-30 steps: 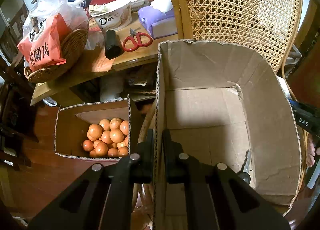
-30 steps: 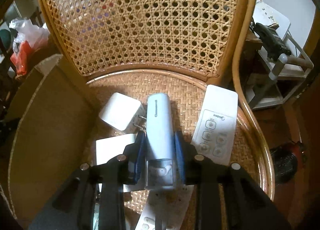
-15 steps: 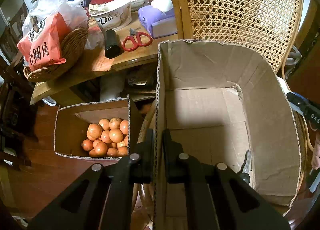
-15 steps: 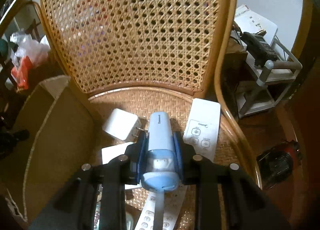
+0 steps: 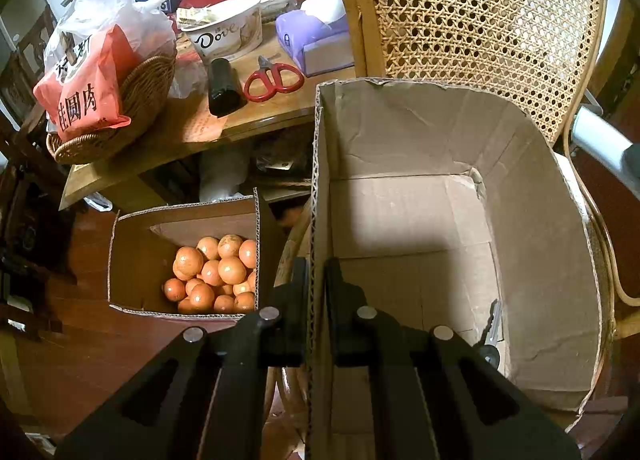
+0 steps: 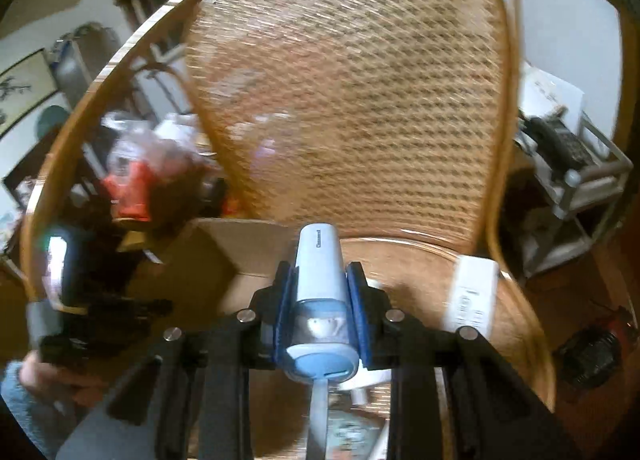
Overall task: Organize rigid objects
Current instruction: 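Carry the light-blue device into the cardboard box and release it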
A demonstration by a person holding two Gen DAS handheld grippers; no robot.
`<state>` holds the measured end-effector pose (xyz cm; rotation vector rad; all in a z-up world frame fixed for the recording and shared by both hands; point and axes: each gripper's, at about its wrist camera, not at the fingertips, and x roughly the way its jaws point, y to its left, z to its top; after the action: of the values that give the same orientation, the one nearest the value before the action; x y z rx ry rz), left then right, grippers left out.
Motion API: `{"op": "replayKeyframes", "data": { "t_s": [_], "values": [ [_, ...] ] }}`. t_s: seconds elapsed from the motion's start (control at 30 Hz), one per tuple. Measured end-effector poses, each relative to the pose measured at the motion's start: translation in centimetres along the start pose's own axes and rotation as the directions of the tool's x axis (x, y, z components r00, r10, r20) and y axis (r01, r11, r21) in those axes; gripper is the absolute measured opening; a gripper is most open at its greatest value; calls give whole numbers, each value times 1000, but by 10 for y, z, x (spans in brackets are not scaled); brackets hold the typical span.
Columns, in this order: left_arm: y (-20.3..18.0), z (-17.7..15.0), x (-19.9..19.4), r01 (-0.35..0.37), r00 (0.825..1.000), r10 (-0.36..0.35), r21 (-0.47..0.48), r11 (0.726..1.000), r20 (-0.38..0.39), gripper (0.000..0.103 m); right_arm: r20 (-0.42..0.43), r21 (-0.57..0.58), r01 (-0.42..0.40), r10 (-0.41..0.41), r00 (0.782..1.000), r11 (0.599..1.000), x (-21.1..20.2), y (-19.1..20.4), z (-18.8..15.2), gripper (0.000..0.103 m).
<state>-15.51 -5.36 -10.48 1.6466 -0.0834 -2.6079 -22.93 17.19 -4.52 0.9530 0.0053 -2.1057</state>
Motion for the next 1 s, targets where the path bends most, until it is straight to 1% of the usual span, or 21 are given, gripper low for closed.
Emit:
{"op": "replayKeyframes", "data": {
  "t_s": [0.13,0.23,0.3,0.37,0.47,0.5,0.57,0.73,0.83,0.93,1.0],
  "values": [
    [0,0,0,-2,1000,2,3,1000,2,7,2,-73,-72,73,997,995,-1,40,-5,29],
    [0,0,0,-3,1000,3,3,1000,2,7,-32,-119,-87,83,996,989,9,61,-12,29],
    [0,0,0,-2,1000,2,3,1000,3,7,-71,-169,-68,56,996,983,21,76,-22,29],
    [0,0,0,-3,1000,3,4,1000,3,7,-90,-219,-43,23,996,975,31,86,-30,29],
    [-1,0,0,-10,1000,10,17,1000,2,7,-101,-331,14,-50,994,944,43,104,-44,29],
    [-1,0,0,-11,1000,11,20,1000,1,7,-101,-380,38,-83,991,924,48,112,-48,29],
    [-1,-1,-1,-12,1000,12,22,1000,1,7,-109,-415,55,-109,988,908,52,116,-53,29],
    [1,-1,-4,1,1000,-2,10,1000,11,7,-180,-404,22,-103,978,914,61,116,-60,29],
    [1,-1,-6,5,1000,-5,9,1000,13,7,-178,-428,29,-116,977,903,63,116,-64,29],
    [1,-1,-8,5,1000,-5,14,1000,18,7,-191,-432,24,-117,975,902,66,117,-67,29],
    [1,-1,-9,9,1000,-9,13,1000,22,7,-186,-438,35,-129,974,898,67,117,-69,29]
  ]
}}
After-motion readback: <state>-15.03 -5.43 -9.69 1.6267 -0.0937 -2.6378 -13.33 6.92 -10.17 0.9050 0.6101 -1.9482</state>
